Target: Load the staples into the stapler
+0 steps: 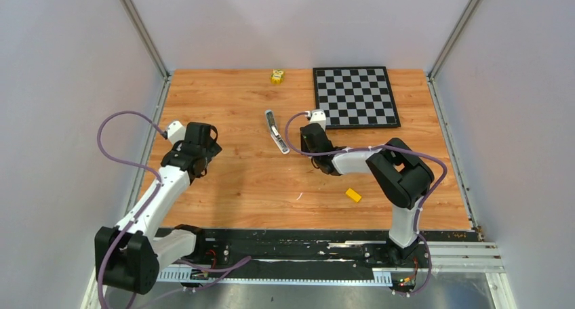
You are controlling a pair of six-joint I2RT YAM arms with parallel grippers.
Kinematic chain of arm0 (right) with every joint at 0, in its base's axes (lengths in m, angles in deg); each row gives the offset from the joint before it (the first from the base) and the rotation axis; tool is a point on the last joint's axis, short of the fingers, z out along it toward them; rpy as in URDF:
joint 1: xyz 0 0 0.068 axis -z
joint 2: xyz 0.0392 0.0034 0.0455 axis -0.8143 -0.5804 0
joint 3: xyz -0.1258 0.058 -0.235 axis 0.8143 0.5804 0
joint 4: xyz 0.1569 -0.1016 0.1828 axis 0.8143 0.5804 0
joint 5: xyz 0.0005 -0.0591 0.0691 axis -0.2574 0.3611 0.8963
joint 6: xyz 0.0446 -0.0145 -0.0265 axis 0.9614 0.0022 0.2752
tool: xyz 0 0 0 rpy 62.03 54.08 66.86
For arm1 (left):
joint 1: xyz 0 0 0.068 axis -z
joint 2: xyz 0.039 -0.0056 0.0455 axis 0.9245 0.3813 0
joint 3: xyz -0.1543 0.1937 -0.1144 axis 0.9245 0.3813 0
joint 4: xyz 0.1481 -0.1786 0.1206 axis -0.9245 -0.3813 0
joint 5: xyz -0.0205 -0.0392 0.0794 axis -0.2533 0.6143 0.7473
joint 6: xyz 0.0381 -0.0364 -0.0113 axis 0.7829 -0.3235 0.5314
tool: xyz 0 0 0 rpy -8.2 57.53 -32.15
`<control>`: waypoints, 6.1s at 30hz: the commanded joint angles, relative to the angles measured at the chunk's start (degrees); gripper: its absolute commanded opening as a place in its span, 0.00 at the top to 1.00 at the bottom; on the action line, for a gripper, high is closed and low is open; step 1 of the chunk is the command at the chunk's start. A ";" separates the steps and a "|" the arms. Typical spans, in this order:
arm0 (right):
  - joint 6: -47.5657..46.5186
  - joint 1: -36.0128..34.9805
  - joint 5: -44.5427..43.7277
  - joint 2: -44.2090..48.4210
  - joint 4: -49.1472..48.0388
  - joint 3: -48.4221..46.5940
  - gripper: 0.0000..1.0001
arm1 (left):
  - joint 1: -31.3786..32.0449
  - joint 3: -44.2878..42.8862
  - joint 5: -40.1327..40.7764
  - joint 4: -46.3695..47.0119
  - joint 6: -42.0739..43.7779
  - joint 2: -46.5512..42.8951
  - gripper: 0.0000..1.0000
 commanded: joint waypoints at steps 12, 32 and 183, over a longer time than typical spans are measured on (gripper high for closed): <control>-2.16 -1.17 3.07 14.78 4.12 4.27 0.28 | -10.22 -5.44 2.90 5.41 17.03 17.05 0.01; -4.70 -1.05 8.02 31.51 5.53 9.14 0.06 | -19.29 -6.96 -14.48 14.45 25.78 30.73 0.13; 6.64 11.51 70.78 9.32 5.77 10.25 0.65 | 40.59 6.62 -29.44 39.84 39.67 28.47 0.35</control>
